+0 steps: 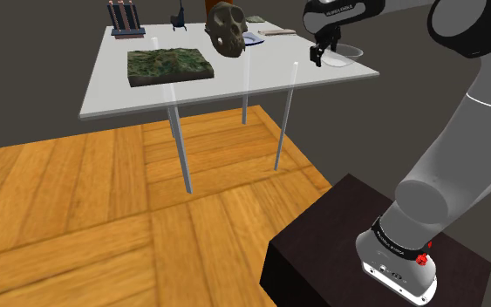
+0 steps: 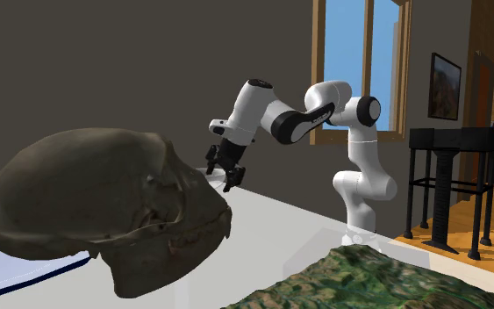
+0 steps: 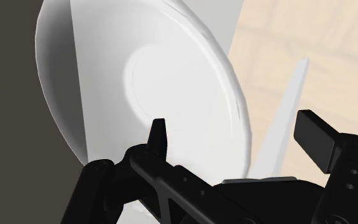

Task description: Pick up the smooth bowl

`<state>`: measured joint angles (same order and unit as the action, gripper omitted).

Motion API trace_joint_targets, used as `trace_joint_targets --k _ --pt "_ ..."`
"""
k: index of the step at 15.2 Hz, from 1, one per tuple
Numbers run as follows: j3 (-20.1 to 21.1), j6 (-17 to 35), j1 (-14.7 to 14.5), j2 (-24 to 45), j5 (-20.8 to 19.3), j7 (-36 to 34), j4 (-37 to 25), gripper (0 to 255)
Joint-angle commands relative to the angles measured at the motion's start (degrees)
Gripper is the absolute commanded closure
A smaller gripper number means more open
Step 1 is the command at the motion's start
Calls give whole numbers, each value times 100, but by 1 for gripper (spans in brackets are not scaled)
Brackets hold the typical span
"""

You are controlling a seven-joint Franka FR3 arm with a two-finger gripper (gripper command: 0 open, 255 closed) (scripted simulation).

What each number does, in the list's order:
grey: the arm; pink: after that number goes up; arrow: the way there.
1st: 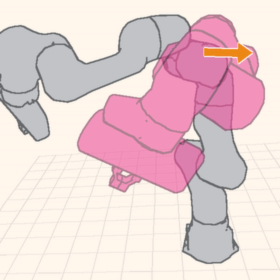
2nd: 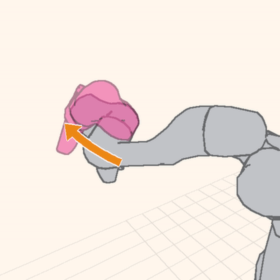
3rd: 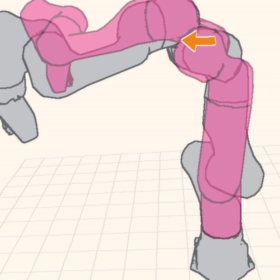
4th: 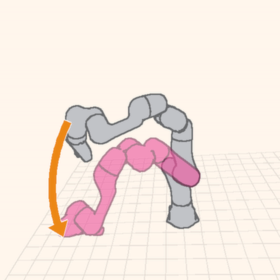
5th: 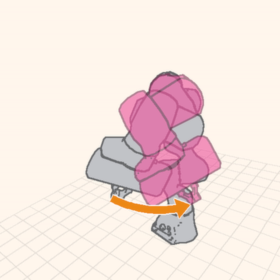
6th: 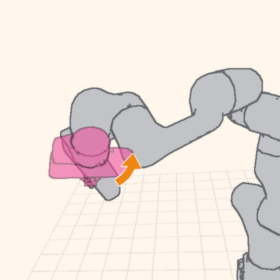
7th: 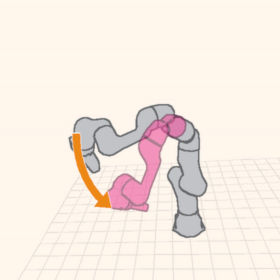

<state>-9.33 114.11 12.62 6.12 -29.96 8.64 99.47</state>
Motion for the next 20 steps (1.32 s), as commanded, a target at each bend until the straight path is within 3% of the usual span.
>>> trace_joint_targets --k 1,10,20 --pt "-2 31 3 8 -4 -12 22 255" --pt "0 25 0 7 -5 -15 19 255" --pt "22 -634 -22 -3 124 328 -702 255"
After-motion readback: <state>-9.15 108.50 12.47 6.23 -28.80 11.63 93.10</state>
